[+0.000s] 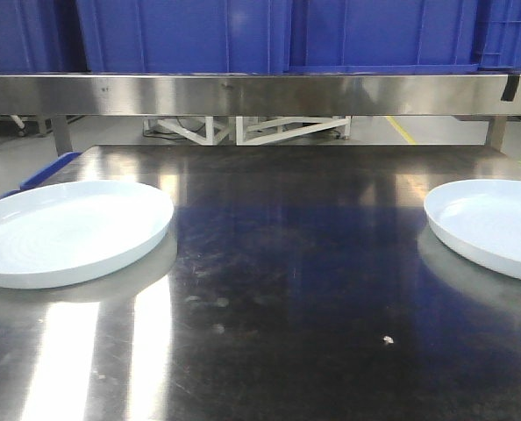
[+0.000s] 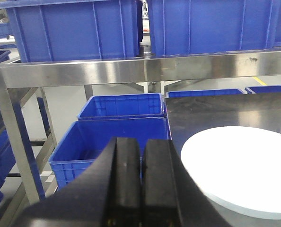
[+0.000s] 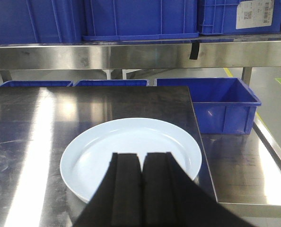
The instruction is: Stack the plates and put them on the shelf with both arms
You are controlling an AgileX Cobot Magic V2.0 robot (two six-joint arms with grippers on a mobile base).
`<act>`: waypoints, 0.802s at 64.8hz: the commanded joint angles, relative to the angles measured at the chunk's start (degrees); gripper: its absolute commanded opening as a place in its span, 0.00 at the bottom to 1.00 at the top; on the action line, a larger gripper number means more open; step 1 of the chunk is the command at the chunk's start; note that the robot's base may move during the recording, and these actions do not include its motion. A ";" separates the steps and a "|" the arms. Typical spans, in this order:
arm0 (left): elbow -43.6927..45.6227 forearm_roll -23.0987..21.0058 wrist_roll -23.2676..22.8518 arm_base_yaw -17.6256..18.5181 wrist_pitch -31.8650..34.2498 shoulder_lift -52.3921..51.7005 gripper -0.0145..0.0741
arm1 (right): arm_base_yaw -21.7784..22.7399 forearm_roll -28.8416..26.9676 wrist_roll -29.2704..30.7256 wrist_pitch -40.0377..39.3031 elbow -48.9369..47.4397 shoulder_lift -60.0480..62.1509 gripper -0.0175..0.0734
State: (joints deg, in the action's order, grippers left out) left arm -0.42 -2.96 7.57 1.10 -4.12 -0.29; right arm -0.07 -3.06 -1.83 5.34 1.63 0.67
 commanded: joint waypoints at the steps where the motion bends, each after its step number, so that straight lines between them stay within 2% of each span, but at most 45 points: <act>1: -0.22 -0.22 -0.32 0.31 5.29 -1.29 0.26 | 0.05 0.50 0.03 -5.34 0.08 1.03 0.25; 24: -0.22 -0.22 -0.32 0.31 5.43 -1.29 0.26 | 0.05 0.50 0.03 -5.34 0.08 1.03 0.25; 28: -0.22 -0.22 -0.32 0.31 7.06 -1.29 0.26 | 0.05 0.50 0.03 -5.34 0.08 1.03 0.25; 34: 0.02 -2.36 -0.32 0.31 8.77 -1.29 0.26 | 0.05 0.50 0.03 -5.34 0.08 1.03 0.25; 44: 2.57 -3.16 -0.32 0.20 7.30 0.71 0.26 | 0.05 0.50 0.03 -5.34 0.08 1.03 0.25; 52: 8.15 -3.05 -0.32 0.20 4.12 4.47 0.26 | 0.05 0.50 0.03 -5.34 0.08 1.03 0.25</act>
State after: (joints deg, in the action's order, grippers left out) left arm 2.42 -5.47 7.57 1.10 -3.27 1.01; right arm -0.07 -3.06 -1.83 5.34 1.63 0.67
